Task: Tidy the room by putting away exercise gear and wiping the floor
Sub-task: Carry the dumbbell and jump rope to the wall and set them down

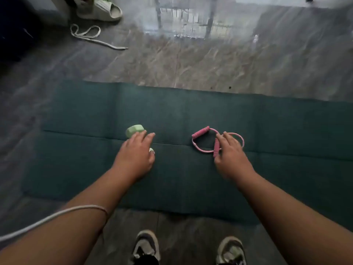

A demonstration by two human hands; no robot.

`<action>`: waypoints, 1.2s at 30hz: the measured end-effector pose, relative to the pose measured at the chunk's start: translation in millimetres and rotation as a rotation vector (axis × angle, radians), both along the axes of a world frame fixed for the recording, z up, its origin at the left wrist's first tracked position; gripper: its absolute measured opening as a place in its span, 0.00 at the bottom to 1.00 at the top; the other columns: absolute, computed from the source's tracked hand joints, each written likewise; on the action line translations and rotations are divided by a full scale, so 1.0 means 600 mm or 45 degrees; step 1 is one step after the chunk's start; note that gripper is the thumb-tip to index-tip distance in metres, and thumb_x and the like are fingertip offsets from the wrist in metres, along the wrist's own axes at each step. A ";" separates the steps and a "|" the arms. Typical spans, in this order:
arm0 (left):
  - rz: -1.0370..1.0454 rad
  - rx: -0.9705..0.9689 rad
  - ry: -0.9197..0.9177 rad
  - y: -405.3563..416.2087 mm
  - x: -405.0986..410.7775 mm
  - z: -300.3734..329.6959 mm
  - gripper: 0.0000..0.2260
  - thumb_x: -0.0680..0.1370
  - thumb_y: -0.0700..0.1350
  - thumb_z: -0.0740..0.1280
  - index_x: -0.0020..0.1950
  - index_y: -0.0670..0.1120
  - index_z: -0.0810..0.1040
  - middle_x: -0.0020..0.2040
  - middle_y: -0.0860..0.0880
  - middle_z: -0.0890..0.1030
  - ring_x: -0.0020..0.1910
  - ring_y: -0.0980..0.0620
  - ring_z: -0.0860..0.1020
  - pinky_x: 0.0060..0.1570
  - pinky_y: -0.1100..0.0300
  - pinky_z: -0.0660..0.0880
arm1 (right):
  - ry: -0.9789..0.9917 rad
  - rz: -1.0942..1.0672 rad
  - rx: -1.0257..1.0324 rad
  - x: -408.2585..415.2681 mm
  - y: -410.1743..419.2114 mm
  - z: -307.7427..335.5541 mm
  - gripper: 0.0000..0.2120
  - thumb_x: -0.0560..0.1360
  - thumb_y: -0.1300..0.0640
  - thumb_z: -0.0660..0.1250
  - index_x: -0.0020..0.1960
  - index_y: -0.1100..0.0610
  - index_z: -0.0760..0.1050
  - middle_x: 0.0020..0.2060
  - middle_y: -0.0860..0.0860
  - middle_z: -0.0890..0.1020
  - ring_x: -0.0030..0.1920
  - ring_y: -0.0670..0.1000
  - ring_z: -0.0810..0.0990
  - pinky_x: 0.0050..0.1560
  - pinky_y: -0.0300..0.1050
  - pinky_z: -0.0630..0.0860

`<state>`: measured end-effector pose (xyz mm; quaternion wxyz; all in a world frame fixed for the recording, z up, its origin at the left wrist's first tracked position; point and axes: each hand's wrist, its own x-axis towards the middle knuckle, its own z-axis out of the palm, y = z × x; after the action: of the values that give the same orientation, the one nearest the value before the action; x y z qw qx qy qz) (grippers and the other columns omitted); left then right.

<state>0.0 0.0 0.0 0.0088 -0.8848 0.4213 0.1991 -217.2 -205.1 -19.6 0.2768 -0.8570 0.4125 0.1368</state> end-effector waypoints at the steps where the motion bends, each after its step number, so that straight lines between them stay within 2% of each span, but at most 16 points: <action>1: -0.010 0.029 -0.018 -0.004 0.008 -0.047 0.27 0.79 0.52 0.60 0.78 0.50 0.59 0.78 0.47 0.61 0.76 0.46 0.60 0.72 0.49 0.61 | 0.004 -0.025 0.009 0.006 -0.005 -0.048 0.32 0.78 0.59 0.61 0.80 0.52 0.56 0.80 0.52 0.55 0.79 0.55 0.53 0.78 0.54 0.55; 4: 0.039 0.092 -0.029 -0.022 0.035 -0.169 0.27 0.79 0.52 0.60 0.77 0.49 0.61 0.78 0.44 0.62 0.76 0.45 0.61 0.71 0.47 0.64 | 0.156 -0.067 0.040 0.026 -0.030 -0.166 0.29 0.77 0.58 0.60 0.77 0.53 0.60 0.77 0.53 0.62 0.75 0.57 0.60 0.72 0.58 0.64; 8: 0.038 0.139 -0.113 -0.039 0.059 -0.274 0.25 0.79 0.54 0.59 0.74 0.47 0.64 0.77 0.43 0.63 0.73 0.43 0.64 0.66 0.47 0.68 | 0.165 -0.147 -0.126 0.045 -0.065 -0.274 0.20 0.77 0.55 0.61 0.68 0.50 0.65 0.62 0.57 0.70 0.64 0.61 0.69 0.58 0.60 0.74; 11: 0.087 0.188 -0.130 -0.044 0.077 -0.300 0.19 0.80 0.55 0.58 0.66 0.46 0.69 0.70 0.42 0.68 0.65 0.42 0.70 0.57 0.47 0.72 | 0.320 -0.117 -0.096 0.047 -0.079 -0.315 0.17 0.79 0.52 0.60 0.67 0.47 0.63 0.62 0.57 0.70 0.64 0.61 0.69 0.52 0.57 0.71; 14: 0.202 0.166 -0.017 -0.043 0.077 -0.305 0.14 0.80 0.51 0.57 0.58 0.43 0.73 0.64 0.41 0.70 0.62 0.41 0.68 0.57 0.45 0.72 | 0.333 -0.117 -0.039 0.038 -0.077 -0.325 0.19 0.78 0.57 0.58 0.67 0.44 0.64 0.62 0.58 0.72 0.62 0.62 0.72 0.51 0.56 0.70; 17: 0.400 0.077 0.023 -0.038 0.068 -0.307 0.12 0.78 0.46 0.61 0.59 0.41 0.73 0.66 0.41 0.67 0.64 0.40 0.66 0.59 0.44 0.72 | 0.197 -0.234 -0.026 0.048 -0.077 -0.316 0.21 0.76 0.58 0.60 0.66 0.44 0.67 0.58 0.57 0.72 0.58 0.62 0.75 0.52 0.55 0.71; 19: 0.670 -0.024 0.045 -0.046 0.067 -0.307 0.14 0.76 0.42 0.63 0.59 0.40 0.69 0.64 0.38 0.66 0.62 0.37 0.67 0.59 0.43 0.71 | -0.046 -0.408 0.036 0.070 -0.075 -0.307 0.22 0.74 0.61 0.61 0.66 0.46 0.67 0.55 0.56 0.69 0.50 0.62 0.76 0.50 0.53 0.72; 21: 0.978 -0.074 0.128 -0.057 0.076 -0.316 0.19 0.75 0.42 0.66 0.63 0.38 0.65 0.65 0.36 0.66 0.63 0.34 0.69 0.63 0.44 0.69 | -0.275 -0.650 0.147 0.096 -0.070 -0.298 0.18 0.74 0.63 0.60 0.61 0.50 0.65 0.50 0.55 0.71 0.44 0.60 0.75 0.46 0.51 0.70; 23: 1.249 -0.070 0.227 -0.063 0.095 -0.327 0.27 0.74 0.45 0.70 0.67 0.37 0.63 0.68 0.34 0.66 0.65 0.33 0.69 0.66 0.45 0.68 | -0.374 -0.984 0.259 0.130 -0.070 -0.299 0.10 0.79 0.56 0.61 0.55 0.53 0.60 0.42 0.53 0.73 0.41 0.57 0.74 0.43 0.50 0.69; 25: 1.451 -0.106 0.313 -0.063 0.113 -0.332 0.31 0.73 0.46 0.72 0.69 0.37 0.61 0.69 0.35 0.68 0.66 0.35 0.70 0.66 0.46 0.69 | -0.388 -1.252 0.443 0.155 -0.070 -0.300 0.13 0.82 0.48 0.62 0.53 0.57 0.62 0.37 0.52 0.75 0.35 0.53 0.75 0.40 0.49 0.71; 26: 1.531 -0.136 0.359 -0.061 0.119 -0.332 0.31 0.73 0.46 0.73 0.69 0.38 0.62 0.68 0.36 0.70 0.65 0.36 0.72 0.64 0.46 0.70 | -0.443 -1.330 0.596 0.163 -0.071 -0.305 0.11 0.81 0.52 0.64 0.52 0.59 0.67 0.34 0.53 0.77 0.30 0.50 0.76 0.35 0.46 0.73; 28: 1.593 -0.176 0.445 -0.058 0.121 -0.330 0.27 0.74 0.45 0.71 0.69 0.38 0.66 0.65 0.37 0.74 0.62 0.37 0.75 0.59 0.49 0.72 | -0.527 -1.353 0.908 0.173 -0.072 -0.309 0.04 0.77 0.65 0.67 0.51 0.63 0.74 0.32 0.56 0.80 0.19 0.43 0.72 0.21 0.37 0.68; 29: 1.576 -0.177 0.475 -0.056 0.118 -0.331 0.24 0.75 0.45 0.70 0.68 0.37 0.68 0.64 0.38 0.75 0.61 0.38 0.76 0.56 0.50 0.72 | -0.528 -1.357 0.960 0.175 -0.072 -0.315 0.09 0.76 0.67 0.66 0.56 0.62 0.74 0.35 0.57 0.82 0.17 0.41 0.70 0.19 0.35 0.65; 32: 1.499 -0.158 0.511 -0.055 0.113 -0.332 0.21 0.77 0.44 0.69 0.67 0.38 0.70 0.63 0.38 0.75 0.60 0.38 0.75 0.53 0.52 0.70 | -0.488 -1.354 0.875 0.181 -0.075 -0.323 0.12 0.76 0.60 0.68 0.59 0.56 0.72 0.32 0.51 0.85 0.19 0.41 0.74 0.26 0.38 0.69; 35: 1.408 -0.127 0.535 -0.043 0.120 -0.334 0.21 0.77 0.46 0.70 0.66 0.38 0.70 0.62 0.38 0.76 0.59 0.38 0.76 0.53 0.51 0.71 | -0.463 -1.294 0.794 0.185 -0.080 -0.339 0.07 0.75 0.57 0.70 0.50 0.58 0.75 0.29 0.48 0.85 0.38 0.42 0.84 0.46 0.42 0.78; 36: 1.386 -0.130 0.545 -0.039 0.120 -0.336 0.21 0.76 0.46 0.70 0.65 0.38 0.70 0.61 0.38 0.76 0.57 0.39 0.76 0.52 0.52 0.71 | -0.448 -1.248 0.769 0.184 -0.083 -0.343 0.06 0.75 0.58 0.69 0.49 0.58 0.74 0.29 0.47 0.85 0.41 0.42 0.84 0.48 0.40 0.78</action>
<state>72.0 -23.1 -201.5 -0.2225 -0.9132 -0.0923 0.3288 -107.1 -254.9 -225.4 0.6030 -0.4604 0.6503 -0.0394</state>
